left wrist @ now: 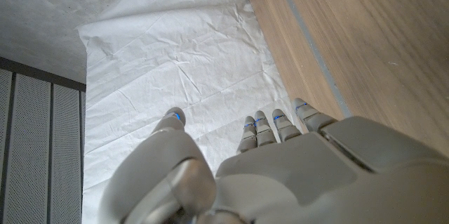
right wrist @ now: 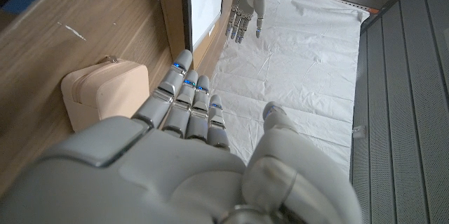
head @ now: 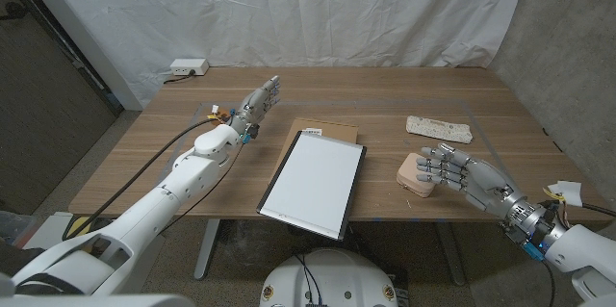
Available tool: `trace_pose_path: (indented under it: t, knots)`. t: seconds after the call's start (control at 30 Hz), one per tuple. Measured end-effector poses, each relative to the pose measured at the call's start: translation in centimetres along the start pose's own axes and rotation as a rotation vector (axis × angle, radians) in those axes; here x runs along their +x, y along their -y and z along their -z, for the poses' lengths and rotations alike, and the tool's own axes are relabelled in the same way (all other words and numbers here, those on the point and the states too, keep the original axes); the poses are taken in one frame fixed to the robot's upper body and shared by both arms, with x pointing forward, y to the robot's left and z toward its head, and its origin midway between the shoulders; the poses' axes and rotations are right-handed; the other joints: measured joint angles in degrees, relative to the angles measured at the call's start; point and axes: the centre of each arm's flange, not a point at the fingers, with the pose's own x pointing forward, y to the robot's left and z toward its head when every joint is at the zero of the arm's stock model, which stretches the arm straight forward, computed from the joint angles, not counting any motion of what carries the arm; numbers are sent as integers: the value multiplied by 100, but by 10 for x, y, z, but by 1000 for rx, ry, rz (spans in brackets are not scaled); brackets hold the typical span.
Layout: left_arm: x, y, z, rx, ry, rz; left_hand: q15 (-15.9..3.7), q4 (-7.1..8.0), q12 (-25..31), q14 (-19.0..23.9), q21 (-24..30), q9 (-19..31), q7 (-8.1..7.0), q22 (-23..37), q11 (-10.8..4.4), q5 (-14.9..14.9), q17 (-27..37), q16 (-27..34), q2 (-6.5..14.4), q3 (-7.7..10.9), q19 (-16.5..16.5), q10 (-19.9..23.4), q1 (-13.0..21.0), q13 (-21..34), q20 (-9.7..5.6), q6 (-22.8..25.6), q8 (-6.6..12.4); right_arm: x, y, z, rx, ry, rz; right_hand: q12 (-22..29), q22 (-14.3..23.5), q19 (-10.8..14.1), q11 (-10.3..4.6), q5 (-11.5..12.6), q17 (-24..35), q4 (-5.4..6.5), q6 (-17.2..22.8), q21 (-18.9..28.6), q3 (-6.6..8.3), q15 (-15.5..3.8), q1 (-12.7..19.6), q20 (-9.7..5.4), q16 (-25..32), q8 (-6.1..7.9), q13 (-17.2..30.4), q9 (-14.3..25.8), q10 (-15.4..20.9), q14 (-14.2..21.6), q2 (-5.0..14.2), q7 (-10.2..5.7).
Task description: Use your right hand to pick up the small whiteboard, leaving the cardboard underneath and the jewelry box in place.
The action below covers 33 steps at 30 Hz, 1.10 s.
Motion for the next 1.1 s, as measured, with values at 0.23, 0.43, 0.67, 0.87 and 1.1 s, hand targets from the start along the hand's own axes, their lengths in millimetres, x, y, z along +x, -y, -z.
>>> trace_pose_path:
  t: [0.23, 0.43, 0.67, 0.87, 1.1]
  knots:
    - [0, 0, 1, -6, 6, 3, 0, 0, 0, 0, 0, 0, 0, 0, 0, 0, 0, 0, 0, 0, 0, 0, 0, 0, 0, 0, 0, -2, -2, -1, 0, -23, -3, 0, 0, 72, 28, 0, 0, 0, 13, 0, 0, 0, 0, 10, 0, 0, 0, 0, 29, -1, 0, 12]
    - [6, -2, -8, 0, 20, 4, 0, 0, 0, 0, 0, 0, 0, 0, 0, -11, 0, 0, 30, 0, 0, 0, 30, 0, 0, 0, 0, -3, -2, 4, 25, -63, -12, 0, 0, 123, -1, 0, 0, 0, 9, 0, 0, -1, 0, 0, 0, 0, 1, 0, 61, 61, 0, 53]
    - [14, -1, -12, 10, 24, 8, 0, 0, 0, 0, 0, -1, 0, 0, 0, -21, 0, 0, 30, 0, 0, 0, 30, 0, 0, 0, 0, -5, 0, 8, 46, -97, -20, 0, 0, 195, 28, 0, 0, -18, 41, 0, -19, 9, 0, 52, 0, 30, 1, 0, 90, 132, 0, 103]
    - [23, 1, -12, 9, 20, 16, 0, 1, 0, 0, 0, -1, 0, 0, 0, -21, 0, 0, 30, 1, 0, 0, 30, 0, 0, 0, 0, -9, 1, 13, 72, -132, -30, 0, 0, 236, 25, 0, 0, -18, 94, 0, -18, 10, 0, 52, 0, 39, 1, 0, 147, 194, 0, 111]
    - [28, 0, -17, 19, 27, 35, 0, 1, 0, 0, 0, -1, 0, 0, 0, -21, 0, 0, 30, 1, 0, 0, 30, 0, 0, 0, 0, -12, -6, 16, 89, -155, -39, 33, 0, 279, 28, 0, 0, -16, 94, 0, -17, -1, 0, 52, 43, 39, 1, 0, 234, 347, 0, 111]
